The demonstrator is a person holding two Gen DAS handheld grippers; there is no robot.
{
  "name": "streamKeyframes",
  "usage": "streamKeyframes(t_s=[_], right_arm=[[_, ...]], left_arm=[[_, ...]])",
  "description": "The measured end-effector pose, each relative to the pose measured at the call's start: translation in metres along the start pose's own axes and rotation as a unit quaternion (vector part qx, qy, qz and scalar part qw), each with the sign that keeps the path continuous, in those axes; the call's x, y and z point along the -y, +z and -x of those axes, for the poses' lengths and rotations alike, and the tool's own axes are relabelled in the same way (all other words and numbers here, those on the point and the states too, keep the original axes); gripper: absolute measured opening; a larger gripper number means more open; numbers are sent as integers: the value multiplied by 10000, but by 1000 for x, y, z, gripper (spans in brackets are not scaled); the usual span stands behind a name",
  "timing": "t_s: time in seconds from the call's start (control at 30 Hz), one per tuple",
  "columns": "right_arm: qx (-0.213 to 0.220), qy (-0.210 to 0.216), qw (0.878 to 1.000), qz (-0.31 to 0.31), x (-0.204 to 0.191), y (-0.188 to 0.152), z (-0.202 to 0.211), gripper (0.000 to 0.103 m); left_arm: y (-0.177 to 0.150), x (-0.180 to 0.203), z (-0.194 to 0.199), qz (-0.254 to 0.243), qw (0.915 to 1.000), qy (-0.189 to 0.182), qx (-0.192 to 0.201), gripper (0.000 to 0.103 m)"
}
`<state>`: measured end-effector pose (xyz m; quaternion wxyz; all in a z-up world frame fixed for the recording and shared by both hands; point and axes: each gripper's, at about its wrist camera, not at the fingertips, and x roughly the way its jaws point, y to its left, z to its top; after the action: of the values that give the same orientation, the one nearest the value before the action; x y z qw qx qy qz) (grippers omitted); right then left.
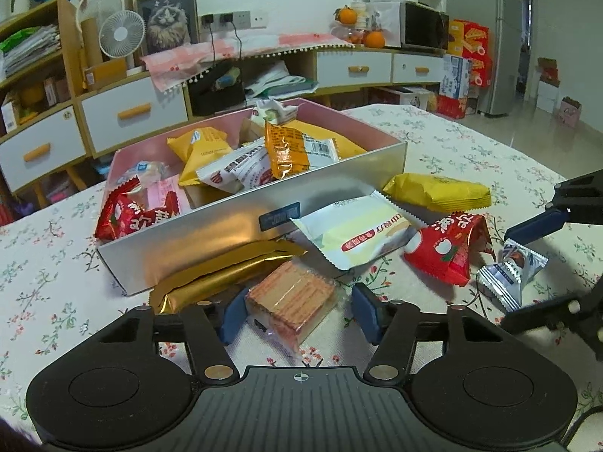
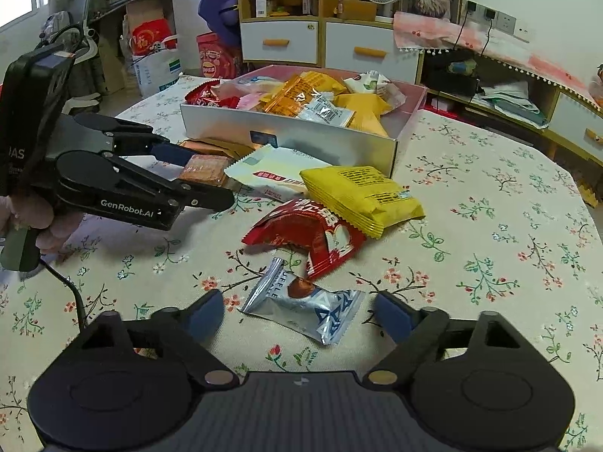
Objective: Organize snacks
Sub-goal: 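Grasp the brown wafer cake pack with the left tool while the right tool grasps a silver-blue candy, then carry both items into the box and open both tools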
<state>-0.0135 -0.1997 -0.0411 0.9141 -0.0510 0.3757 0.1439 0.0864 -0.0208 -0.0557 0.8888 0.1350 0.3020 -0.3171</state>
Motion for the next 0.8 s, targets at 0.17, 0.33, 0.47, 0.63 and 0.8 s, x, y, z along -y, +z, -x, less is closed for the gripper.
streamKeyframes(t_s=[0.17, 0.33, 0.47, 0.63, 0.8], right_arm=[[9, -24, 10000, -49, 4, 1, 3, 33], [-2, 3, 10000, 21, 1, 3, 4, 22], [-21, 21, 10000, 29, 0, 5, 4, 16], [-42, 56, 10000, 18, -1, 7, 5, 7], [9, 41, 10000, 81, -4, 9, 9, 6]], left_arm=[[0, 1, 3, -28, 10000, 52, -42, 48], [0, 2, 6, -34, 9999, 72, -105, 47], [2, 3, 9, -41, 9999, 74, -114, 47], [5, 3, 15, -7, 9999, 68, -109, 47], [10, 3, 19, 21, 9998, 93, -201, 47]])
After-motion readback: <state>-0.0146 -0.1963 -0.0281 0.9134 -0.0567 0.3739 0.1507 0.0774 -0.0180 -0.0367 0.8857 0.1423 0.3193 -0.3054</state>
